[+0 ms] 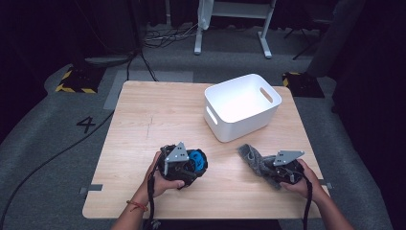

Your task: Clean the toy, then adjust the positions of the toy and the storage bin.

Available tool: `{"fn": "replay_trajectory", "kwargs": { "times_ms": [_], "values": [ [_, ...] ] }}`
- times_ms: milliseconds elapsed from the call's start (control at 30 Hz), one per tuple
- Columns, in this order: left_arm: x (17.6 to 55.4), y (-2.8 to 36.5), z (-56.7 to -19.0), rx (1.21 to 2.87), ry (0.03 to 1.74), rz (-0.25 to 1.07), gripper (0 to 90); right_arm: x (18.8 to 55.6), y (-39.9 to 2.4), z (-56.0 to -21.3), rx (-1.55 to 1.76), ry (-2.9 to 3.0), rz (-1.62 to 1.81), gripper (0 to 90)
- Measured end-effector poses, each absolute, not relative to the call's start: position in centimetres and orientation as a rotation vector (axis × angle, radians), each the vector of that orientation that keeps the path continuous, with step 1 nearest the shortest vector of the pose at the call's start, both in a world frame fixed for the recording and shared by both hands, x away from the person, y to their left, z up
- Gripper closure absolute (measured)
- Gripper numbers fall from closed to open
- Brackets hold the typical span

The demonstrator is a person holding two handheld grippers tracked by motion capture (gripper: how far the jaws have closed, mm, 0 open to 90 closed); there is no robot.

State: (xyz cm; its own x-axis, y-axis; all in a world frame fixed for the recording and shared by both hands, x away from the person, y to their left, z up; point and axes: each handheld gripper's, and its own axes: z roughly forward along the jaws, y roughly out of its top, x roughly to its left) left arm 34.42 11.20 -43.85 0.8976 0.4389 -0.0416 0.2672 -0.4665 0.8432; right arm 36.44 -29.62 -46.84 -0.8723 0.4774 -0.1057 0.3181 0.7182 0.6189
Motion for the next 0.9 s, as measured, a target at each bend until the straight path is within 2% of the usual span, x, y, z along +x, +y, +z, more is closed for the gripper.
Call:
{"fn": "replay_trajectory", "kwargs": {
  "times_ms": [67, 233, 267, 300, 333, 367, 500, 633, 900],
  "values": [
    [34.4, 11.4, -44.0, 2.082, 0.514, 0.222, 24.6, 36.4, -29.8, -46.8, 0.64, 2.673, 0.893, 67.5],
    [34.5, 12.0, -44.5, 2.078, 0.536, 0.224, 24.6, 36.4, -30.5, -46.8, 0.639, 2.7, 0.922, 49.6],
    [34.5, 12.0, -44.5, 2.078, 0.536, 0.224, 24.6, 36.4, -30.5, -46.8, 0.639, 2.7, 0.922, 49.6],
    [34.6, 12.2, -44.5, 2.07, 0.53, 0.227, 24.7, 36.4, -30.6, -46.5, 0.631, 2.686, 0.941, 39.7],
    [34.6, 12.2, -44.5, 2.07, 0.53, 0.227, 24.6, 36.4, -30.6, -46.5, 0.631, 2.686, 0.941, 39.7],
    [34.6, 12.3, -44.5, 2.064, 0.529, 0.225, 24.7, 36.2, -30.7, -45.9, 0.624, 2.65, 0.98, 34.8],
    [34.6, 12.4, -44.6, 2.067, 0.529, 0.223, 24.6, 36.1, -31.0, -44.4, 0.618, 2.579, 1.112, 27.7],
    [34.6, 12.4, -44.7, 2.075, 0.523, 0.221, 24.6, 36.2, -31.0, -43.6, 0.629, 2.529, 1.143, 23.8],
    [34.7, 12.1, -44.8, 2.072, 0.531, 0.21, 24.6, 37.8, -30.4, -41.9, 0.619, 2.408, 1.202, 27.0]
  ]
}}
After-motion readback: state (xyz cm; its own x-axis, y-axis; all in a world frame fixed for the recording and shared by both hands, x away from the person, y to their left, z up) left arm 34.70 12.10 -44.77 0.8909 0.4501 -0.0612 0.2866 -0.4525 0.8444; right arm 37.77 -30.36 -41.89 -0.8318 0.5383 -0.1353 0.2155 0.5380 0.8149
